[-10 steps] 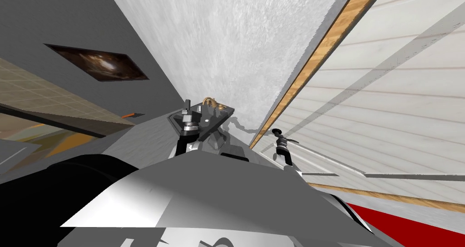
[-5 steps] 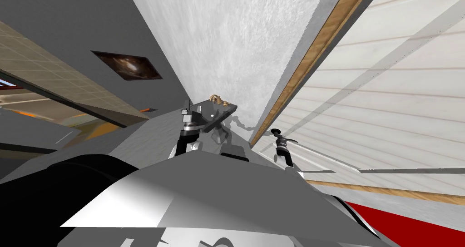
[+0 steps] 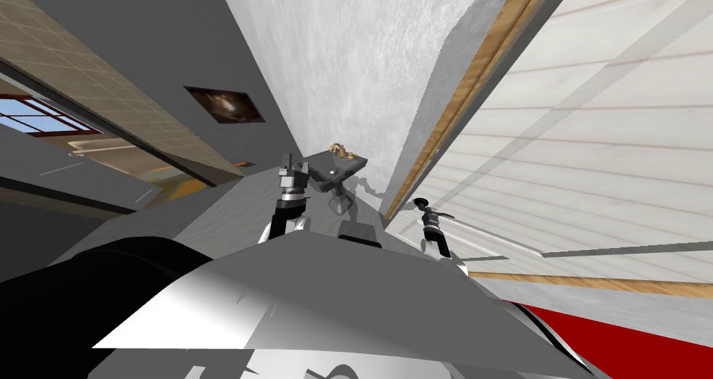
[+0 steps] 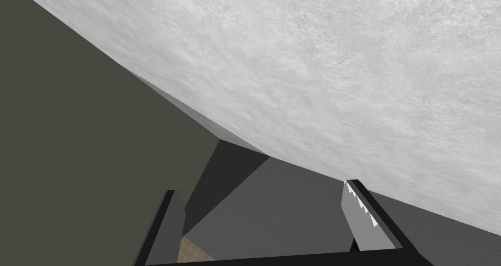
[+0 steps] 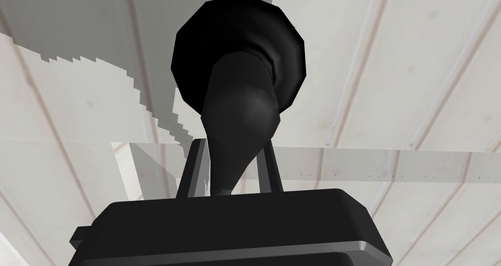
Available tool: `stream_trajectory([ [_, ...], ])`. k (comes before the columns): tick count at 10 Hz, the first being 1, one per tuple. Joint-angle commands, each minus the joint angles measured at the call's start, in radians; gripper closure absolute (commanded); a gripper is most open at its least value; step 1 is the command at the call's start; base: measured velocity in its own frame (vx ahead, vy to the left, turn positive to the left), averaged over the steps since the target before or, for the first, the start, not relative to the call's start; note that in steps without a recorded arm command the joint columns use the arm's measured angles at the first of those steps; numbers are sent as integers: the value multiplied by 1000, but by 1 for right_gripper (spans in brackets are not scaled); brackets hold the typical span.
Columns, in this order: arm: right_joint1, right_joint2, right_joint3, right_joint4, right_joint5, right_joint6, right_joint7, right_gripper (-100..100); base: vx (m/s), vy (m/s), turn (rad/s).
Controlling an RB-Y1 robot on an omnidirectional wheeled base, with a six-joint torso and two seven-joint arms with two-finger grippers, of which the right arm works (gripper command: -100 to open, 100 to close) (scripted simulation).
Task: Pull the door open
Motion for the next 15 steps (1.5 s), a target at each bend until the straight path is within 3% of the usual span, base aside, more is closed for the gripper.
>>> stream_trajectory([
  [1, 6, -9, 18, -10, 8, -7, -17, 100, -235, -52, 128],
  [6, 30, -43, 79, -36, 32, -31, -76, 100, -248, -60, 121],
  [8, 27, -43, 82, -33, 33, -31, -78, 100, -173, -28, 49],
  [15, 82, -103, 176, -78, 56, -87, -159, 100, -215, -59, 105],
])
